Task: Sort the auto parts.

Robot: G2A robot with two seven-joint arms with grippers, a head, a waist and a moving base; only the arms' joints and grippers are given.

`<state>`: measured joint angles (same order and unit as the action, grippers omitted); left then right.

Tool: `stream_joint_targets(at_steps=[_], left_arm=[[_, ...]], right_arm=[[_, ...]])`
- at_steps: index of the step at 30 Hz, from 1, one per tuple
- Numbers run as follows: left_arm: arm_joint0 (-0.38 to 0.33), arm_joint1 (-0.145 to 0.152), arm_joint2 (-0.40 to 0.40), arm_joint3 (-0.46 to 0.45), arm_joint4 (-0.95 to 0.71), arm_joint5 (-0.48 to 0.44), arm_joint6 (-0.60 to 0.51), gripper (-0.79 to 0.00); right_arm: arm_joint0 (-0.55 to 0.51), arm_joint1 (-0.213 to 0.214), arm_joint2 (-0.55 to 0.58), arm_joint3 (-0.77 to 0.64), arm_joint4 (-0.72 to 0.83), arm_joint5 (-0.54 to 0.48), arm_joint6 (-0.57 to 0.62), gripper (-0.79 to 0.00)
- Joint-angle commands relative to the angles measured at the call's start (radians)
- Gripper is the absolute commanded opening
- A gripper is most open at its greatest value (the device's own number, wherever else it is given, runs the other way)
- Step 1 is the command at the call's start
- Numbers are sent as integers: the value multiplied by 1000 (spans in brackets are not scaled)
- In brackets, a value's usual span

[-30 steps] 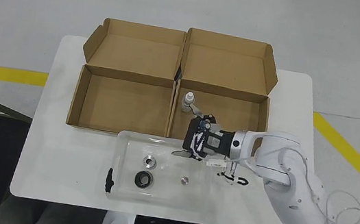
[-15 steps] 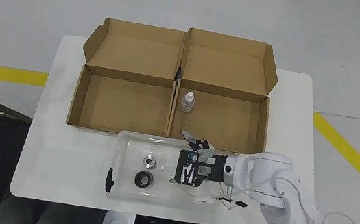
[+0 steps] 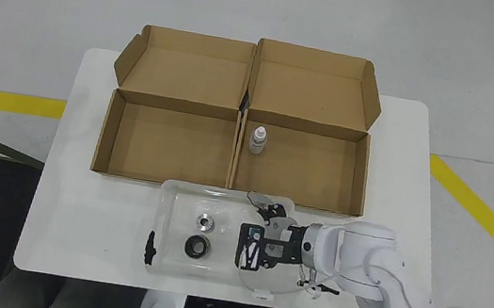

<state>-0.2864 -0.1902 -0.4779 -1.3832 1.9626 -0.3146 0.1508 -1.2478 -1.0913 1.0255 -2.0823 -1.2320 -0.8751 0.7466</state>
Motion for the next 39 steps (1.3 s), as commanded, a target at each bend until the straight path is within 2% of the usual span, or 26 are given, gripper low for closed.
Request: stream_joint_targets(at_steps=[1, 14, 33, 39], left_arm=[[0, 0, 0, 0, 0, 0, 0, 0], [0, 0, 0, 0, 0, 0, 0, 0], [0, 0, 0, 0, 0, 0, 0, 0], [0, 0, 0, 0, 0, 0, 0, 0]], right_arm=[[-3, 2, -5, -1, -10, -5, 12, 0], [-16, 15, -43, -26, -74, -6, 83, 0], [48, 14, -128, 41, -67, -15, 171, 0], [65, 15, -154, 64, -56, -10, 188, -46]])
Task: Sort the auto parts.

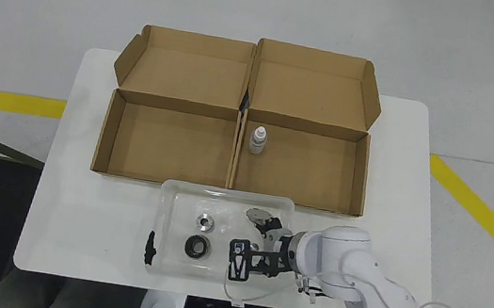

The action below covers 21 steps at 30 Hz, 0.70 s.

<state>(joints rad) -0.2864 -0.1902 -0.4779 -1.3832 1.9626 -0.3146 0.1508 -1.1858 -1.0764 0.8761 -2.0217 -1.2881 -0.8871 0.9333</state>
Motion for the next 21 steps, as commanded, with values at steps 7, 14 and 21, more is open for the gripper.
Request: stream_joint_targets(at_steps=[7, 14, 21], left_arm=[[0, 0, 0, 0, 0, 0, 0, 0], [0, 0, 0, 0, 0, 0, 0, 0], [0, 0, 0, 0, 0, 0, 0, 0]], right_arm=[[27, 3, -41, 25, 2, 10, 9, -234], [57, 11, -81, 42, -5, 20, 19, -397], [87, 22, -118, 58, 1, 31, 31, -416]])
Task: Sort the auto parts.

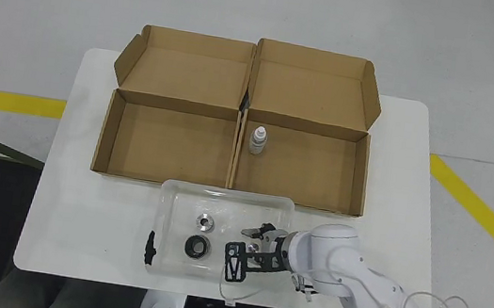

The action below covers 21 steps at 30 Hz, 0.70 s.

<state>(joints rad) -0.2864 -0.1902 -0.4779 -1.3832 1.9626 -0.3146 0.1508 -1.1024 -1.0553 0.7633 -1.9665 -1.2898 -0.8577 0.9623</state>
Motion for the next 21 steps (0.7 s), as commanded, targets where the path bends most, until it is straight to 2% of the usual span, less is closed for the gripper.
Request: stream_joint_targets(at_steps=[1, 9, 12, 16, 18, 19, 21], left_arm=[[0, 0, 0, 0, 0, 0, 0, 0], [0, 0, 0, 0, 0, 0, 0, 0], [0, 0, 0, 0, 0, 0, 0, 0], [0, 0, 0, 0, 0, 0, 0, 0], [0, 0, 0, 0, 0, 0, 0, 0], [0, 0, 0, 0, 0, 0, 0, 0], [0, 0, 0, 0, 0, 0, 0, 0]], right_arm=[[8, 3, -11, 5, 4, 3, 3, -416], [43, 16, -55, 11, 13, 21, 21, -422], [57, 21, -73, 13, 17, 28, 28, -446], [73, 26, -91, 13, 34, 38, 38, -563], [80, 28, -100, 13, 43, 44, 44, -760], [84, 29, -105, 11, 47, 46, 46, -785], [93, 30, -114, 8, 57, 50, 50, -785]])
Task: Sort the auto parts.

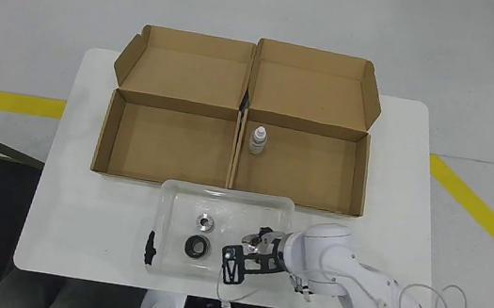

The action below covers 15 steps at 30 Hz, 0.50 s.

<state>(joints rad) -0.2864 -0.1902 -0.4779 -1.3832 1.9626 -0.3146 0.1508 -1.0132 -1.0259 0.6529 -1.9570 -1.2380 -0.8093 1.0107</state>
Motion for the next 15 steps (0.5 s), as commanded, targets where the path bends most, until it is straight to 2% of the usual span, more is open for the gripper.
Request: stream_joint_targets(at_steps=[1, 9, 15], left_arm=[[0, 0, 0, 0, 0, 0, 0, 0], [0, 0, 0, 0, 0, 0, 0, 0], [0, 0, 0, 0, 0, 0, 0, 0]], right_arm=[[9, 1, -7, -4, 11, 3, 3, -785], [29, 4, 22, -36, 54, 21, -35, -785], [11, 9, 76, -31, 86, 36, -187, -785]])
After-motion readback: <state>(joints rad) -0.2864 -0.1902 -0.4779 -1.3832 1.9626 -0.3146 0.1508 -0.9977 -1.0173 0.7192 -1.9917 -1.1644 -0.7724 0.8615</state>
